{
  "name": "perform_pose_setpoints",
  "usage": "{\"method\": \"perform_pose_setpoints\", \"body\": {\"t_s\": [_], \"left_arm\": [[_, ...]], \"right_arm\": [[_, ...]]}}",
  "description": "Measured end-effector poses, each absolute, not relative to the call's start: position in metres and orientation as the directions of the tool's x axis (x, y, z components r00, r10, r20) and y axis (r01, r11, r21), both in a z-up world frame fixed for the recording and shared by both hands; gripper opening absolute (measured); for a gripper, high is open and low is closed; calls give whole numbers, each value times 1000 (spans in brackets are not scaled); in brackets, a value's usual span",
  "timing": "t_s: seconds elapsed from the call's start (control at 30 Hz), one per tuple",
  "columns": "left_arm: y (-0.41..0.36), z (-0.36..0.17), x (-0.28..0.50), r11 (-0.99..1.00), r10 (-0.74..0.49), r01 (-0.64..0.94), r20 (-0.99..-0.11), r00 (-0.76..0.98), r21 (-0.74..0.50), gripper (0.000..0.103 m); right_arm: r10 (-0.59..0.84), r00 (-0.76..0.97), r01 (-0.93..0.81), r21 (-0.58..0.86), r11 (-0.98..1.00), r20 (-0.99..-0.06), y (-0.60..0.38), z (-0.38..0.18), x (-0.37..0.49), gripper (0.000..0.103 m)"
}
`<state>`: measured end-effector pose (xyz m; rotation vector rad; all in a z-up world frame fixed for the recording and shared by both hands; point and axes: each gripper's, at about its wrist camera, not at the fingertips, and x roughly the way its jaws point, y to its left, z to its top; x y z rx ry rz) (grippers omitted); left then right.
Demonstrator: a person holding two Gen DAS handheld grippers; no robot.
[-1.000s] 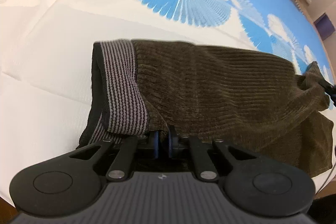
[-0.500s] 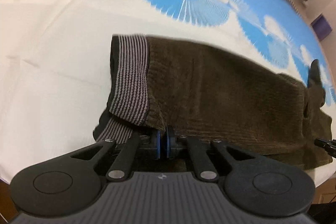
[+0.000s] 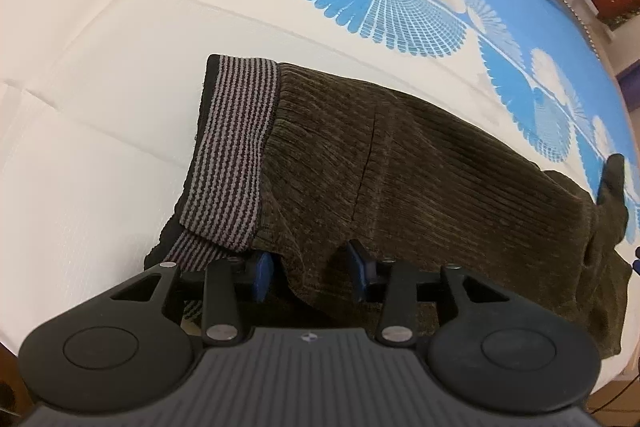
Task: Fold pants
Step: 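Hold the waistband with the left gripper while the right gripper lifts the leg cuff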
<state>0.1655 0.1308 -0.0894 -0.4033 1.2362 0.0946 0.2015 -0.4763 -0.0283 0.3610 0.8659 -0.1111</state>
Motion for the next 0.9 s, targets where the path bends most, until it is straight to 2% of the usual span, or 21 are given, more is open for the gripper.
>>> {"method": "perform_pose_setpoints", "body": {"t_s": [0.03,0.13,0.33,0.5,0.57,0.63,0.73,0.9], "left_arm": [[130,-90,167,929,-139,-282,-933,331,-239,42],[122,-91,171,950,-90,-257,-944,318,-177,25],[125,-93,172,956,-100,-232,-945,312,-178,24],[126,-93,173,959,-112,-215,-944,309,-184,24],[125,-93,173,959,-112,-213,-944,309,-184,24],[125,-93,173,961,-112,-210,-944,309,-182,24],[125,-93,173,961,-112,-208,-944,311,-183,23],[127,-90,170,958,-102,-223,-941,323,-180,14]], "right_arm": [[39,648,266,274,924,-760,-480,-29,204,37],[25,643,317,296,901,-766,-483,-38,216,45],[36,614,404,353,844,-789,-484,-59,242,63],[-5,559,453,300,840,-829,-468,-77,265,65],[-9,549,453,289,843,-835,-461,-80,271,60],[-19,556,436,272,858,-831,-452,-79,273,20],[-54,580,412,236,880,-813,-446,-73,272,15],[-123,673,423,243,873,-729,-464,-38,252,14]]}}
